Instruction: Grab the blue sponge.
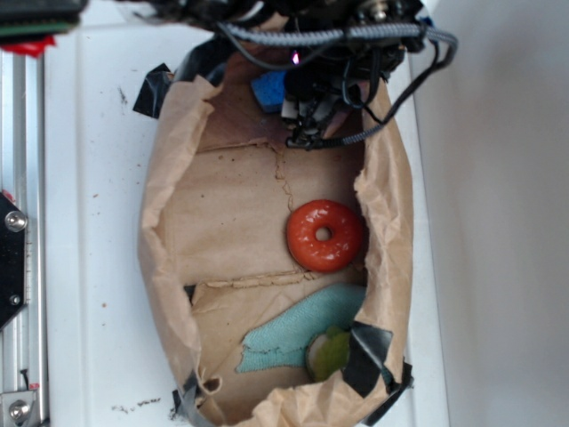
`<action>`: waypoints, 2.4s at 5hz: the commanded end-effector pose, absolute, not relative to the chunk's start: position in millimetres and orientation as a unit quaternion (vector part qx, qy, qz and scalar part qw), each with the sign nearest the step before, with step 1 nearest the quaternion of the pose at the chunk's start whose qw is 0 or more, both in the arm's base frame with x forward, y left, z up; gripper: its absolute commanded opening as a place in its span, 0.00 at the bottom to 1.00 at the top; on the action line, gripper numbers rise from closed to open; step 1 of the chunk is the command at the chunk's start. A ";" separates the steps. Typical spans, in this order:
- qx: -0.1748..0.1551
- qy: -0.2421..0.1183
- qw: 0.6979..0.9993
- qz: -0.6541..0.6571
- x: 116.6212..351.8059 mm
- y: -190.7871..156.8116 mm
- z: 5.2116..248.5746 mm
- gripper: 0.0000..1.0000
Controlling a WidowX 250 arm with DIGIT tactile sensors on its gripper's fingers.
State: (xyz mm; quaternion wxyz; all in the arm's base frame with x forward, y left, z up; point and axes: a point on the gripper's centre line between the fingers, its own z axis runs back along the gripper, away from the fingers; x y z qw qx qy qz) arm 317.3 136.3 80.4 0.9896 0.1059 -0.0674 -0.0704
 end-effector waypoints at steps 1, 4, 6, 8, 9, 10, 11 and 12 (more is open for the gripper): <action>0.132 -0.099 0.984 -0.066 330.6 140.4 90.5 1.00; 0.144 -0.094 0.982 -0.075 334.1 133.5 68.5 1.00; 0.190 -0.078 0.978 -0.036 351.8 130.1 50.1 1.00; 0.158 -0.082 0.984 -0.033 342.7 134.0 65.2 0.00; 0.152 -0.085 0.984 -0.036 341.0 136.1 69.5 0.00; 0.141 -0.088 0.985 -0.043 337.2 137.0 78.5 0.00; 0.125 -0.095 0.986 -0.059 330.7 134.1 92.5 0.00; 0.097 -0.101 0.987 -0.075 317.0 122.9 119.1 0.00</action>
